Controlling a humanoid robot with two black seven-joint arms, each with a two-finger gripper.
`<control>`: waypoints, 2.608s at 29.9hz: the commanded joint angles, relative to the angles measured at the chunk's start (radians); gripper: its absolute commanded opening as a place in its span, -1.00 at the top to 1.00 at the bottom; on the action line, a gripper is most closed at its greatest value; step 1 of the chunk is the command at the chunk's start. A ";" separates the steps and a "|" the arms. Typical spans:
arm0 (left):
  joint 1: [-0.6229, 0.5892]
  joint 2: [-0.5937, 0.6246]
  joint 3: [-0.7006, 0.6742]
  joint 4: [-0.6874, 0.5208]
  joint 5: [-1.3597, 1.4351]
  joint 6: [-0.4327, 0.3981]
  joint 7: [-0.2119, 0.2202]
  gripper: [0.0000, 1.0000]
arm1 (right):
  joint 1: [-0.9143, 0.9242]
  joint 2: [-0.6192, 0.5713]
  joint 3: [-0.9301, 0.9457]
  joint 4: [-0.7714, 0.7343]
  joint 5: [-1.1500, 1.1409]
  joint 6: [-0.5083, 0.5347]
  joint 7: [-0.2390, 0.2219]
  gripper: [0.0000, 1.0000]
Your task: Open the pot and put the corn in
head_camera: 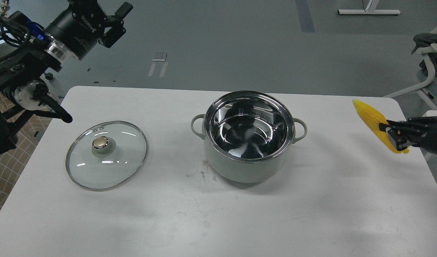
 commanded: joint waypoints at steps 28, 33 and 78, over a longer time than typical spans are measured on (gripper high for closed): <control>-0.005 -0.031 -0.008 0.010 0.000 0.004 0.000 -0.93 | 0.460 0.674 -0.401 -0.116 0.094 0.230 0.000 0.40; -0.005 -0.031 -0.009 0.010 0.000 0.004 0.000 -0.93 | 0.450 0.666 -0.404 -0.112 0.106 0.252 0.000 -0.21; -0.003 -0.493 -0.178 0.494 -0.003 -0.115 0.102 -0.95 | 0.147 0.758 0.252 -0.512 1.715 0.184 0.000 -1.00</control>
